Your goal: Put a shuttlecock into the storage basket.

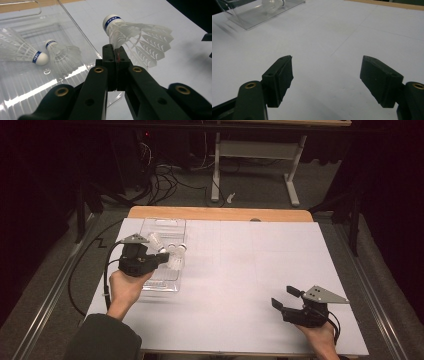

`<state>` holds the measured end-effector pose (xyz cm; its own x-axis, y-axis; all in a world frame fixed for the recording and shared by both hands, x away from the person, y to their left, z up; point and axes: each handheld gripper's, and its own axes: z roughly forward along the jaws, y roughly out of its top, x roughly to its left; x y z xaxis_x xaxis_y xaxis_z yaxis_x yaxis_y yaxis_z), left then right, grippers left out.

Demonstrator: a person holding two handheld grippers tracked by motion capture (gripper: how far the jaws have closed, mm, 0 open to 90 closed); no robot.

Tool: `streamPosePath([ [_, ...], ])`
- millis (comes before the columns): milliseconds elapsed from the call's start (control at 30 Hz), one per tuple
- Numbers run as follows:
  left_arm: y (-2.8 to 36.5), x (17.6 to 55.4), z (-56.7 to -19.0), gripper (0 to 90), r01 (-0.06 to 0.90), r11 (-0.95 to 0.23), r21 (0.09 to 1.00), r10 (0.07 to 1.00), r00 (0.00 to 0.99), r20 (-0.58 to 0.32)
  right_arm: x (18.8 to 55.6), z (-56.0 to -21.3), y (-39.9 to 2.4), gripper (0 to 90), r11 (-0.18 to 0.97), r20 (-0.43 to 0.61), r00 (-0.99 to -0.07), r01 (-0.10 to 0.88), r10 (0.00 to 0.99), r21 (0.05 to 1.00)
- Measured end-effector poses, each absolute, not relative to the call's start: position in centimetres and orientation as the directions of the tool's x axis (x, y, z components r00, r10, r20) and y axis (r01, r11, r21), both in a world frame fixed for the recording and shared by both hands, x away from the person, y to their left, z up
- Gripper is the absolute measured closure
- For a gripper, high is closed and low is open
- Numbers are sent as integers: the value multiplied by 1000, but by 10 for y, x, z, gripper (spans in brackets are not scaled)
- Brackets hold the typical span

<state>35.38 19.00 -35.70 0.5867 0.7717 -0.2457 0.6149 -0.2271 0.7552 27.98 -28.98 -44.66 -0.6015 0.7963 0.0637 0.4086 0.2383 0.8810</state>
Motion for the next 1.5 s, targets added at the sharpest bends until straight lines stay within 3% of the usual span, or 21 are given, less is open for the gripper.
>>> streamPosePath([
  [567, 207, 370, -354, 897, 638, -211, 740, 814, 534, -229, 281, -448, -289, 259, 233, 68, -599, 411, 798, 882],
  [1500, 194, 430, -366, 896, 706, -211, 676, 879, 440, -185, 281, -448, -289, 259, 232, 69, -603, 407, 795, 884],
])
